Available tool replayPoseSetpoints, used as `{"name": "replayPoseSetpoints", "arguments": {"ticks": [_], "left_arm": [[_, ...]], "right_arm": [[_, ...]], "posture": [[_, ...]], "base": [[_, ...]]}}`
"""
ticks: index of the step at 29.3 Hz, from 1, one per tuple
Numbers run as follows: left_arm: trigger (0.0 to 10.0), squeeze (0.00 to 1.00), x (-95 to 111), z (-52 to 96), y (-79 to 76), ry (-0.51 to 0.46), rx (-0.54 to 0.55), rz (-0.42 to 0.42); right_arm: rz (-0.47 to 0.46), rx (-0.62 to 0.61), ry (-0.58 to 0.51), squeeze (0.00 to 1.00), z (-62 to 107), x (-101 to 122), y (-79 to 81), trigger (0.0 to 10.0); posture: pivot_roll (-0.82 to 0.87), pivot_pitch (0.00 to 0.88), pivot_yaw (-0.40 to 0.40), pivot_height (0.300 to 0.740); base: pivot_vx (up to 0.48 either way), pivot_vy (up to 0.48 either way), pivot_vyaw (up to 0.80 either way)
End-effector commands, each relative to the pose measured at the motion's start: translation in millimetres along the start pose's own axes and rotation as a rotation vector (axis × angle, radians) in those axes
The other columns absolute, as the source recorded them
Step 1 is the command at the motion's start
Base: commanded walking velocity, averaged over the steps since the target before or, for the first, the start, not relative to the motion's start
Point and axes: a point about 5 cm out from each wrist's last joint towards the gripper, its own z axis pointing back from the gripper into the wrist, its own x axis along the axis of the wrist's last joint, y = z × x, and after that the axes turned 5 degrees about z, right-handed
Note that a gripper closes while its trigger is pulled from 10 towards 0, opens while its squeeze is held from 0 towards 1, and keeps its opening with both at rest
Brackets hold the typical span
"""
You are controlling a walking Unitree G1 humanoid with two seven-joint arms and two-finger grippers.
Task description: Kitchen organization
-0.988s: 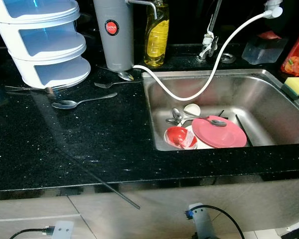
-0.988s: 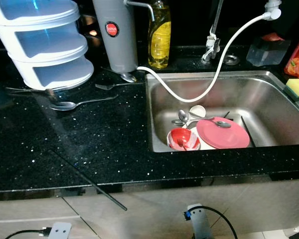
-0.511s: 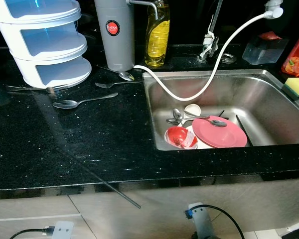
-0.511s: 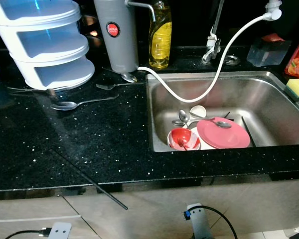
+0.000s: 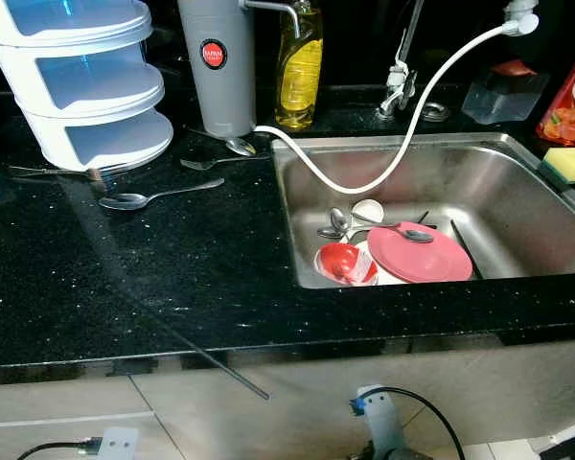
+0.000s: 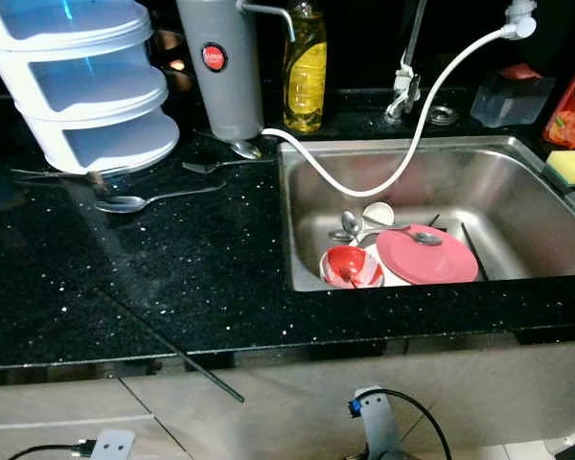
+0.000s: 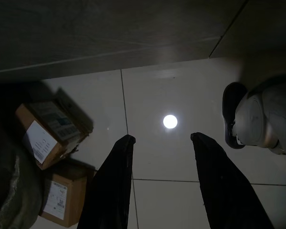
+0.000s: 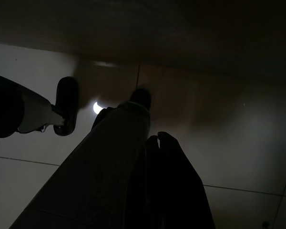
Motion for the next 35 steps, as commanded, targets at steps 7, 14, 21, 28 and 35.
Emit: {"name": "replayPoseSetpoints", "arguments": {"ticks": [7,14,21,28,35], "left_arm": [[10.0,0.0,-2.8,1.0,8.1,0.01,0.014,-0.012],[10.0,0.0,-3.1,1.1,7.4,0.01,0.014,-0.011],[10.0,0.0,-3.3,1.0,6.5,0.01,0.014,-0.01],[10.0,0.0,-3.3,1.0,6.1,0.01,0.013,-0.009],[10.0,0.0,-2.5,0.8,5.8,0.009,0.013,-0.008]], "right_arm": [[0.005,0.003,-0.016,0.0,-0.9,7.4,2.0,10.0],[0.006,0.002,-0.013,0.0,-0.8,5.8,2.0,10.0],[0.007,0.003,-0.01,0.0,-0.8,4.7,2.3,10.0],[0.008,0.004,-0.01,0.0,-0.7,4.5,2.1,10.0],[0.01,0.002,-0.006,0.0,-0.4,2.5,1.3,10.0]], "posture": [[0.12,0.0,0.006,0.74],[0.12,0.0,0.005,0.74],[0.12,0.0,0.004,0.74],[0.12,0.0,0.003,0.74],[0.12,0.0,0.001,0.74]], "base": [[0.0,0.0,0.0],[0.0,0.0,0.0],[0.0,0.0,0.0],[0.0,0.0,0.0],[0.0,0.0,0.0]]}}
